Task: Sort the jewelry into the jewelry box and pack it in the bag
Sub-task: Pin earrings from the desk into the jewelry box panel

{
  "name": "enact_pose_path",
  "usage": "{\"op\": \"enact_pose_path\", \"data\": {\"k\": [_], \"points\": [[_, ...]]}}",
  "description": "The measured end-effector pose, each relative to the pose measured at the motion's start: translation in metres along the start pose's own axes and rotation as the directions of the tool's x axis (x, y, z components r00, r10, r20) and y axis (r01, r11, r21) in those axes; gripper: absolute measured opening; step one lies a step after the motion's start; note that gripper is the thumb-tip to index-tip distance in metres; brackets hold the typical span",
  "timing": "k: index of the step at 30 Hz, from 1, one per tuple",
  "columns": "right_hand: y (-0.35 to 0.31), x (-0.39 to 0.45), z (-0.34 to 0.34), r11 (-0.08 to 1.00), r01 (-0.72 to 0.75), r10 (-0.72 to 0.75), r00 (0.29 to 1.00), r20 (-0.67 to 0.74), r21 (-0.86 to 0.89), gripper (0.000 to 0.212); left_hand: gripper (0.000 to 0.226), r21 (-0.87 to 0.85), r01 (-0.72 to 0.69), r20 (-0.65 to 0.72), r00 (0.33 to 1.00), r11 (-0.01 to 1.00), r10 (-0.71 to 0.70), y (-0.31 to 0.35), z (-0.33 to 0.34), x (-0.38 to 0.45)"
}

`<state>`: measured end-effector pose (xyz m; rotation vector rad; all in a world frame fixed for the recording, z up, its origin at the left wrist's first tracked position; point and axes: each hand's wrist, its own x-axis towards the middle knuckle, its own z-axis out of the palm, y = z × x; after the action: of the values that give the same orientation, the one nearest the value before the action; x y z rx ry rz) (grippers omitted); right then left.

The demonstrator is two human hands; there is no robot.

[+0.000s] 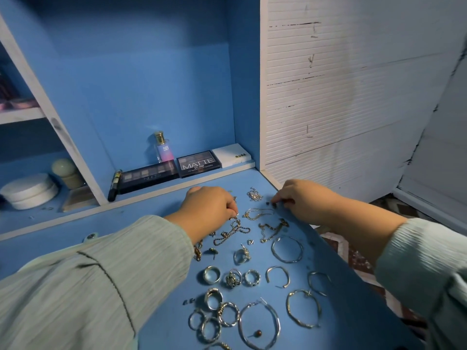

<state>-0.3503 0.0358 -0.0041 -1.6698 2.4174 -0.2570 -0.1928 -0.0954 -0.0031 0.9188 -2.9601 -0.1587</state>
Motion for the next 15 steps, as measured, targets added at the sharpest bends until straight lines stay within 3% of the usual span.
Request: {"op": "enact_pose_path", "data": {"k": [9, 15], "points": [[0.005, -0.024, 0.002, 0.980, -0.016, 0.028, 0.998, -0.057, 0.201, 0.031, 0.013, 0.009, -0.004, -0.008, 1.000, 1.000, 0.005, 0.002, -0.003, -0.007], [0.007, -0.048, 0.000, 0.985, 0.026, -0.020, 0.999, -0.037, 0.173, 0.018, 0.014, 0.014, -0.004, 0.007, 1.000, 1.000, 0.004, 0.006, -0.010, -0.018]]}}
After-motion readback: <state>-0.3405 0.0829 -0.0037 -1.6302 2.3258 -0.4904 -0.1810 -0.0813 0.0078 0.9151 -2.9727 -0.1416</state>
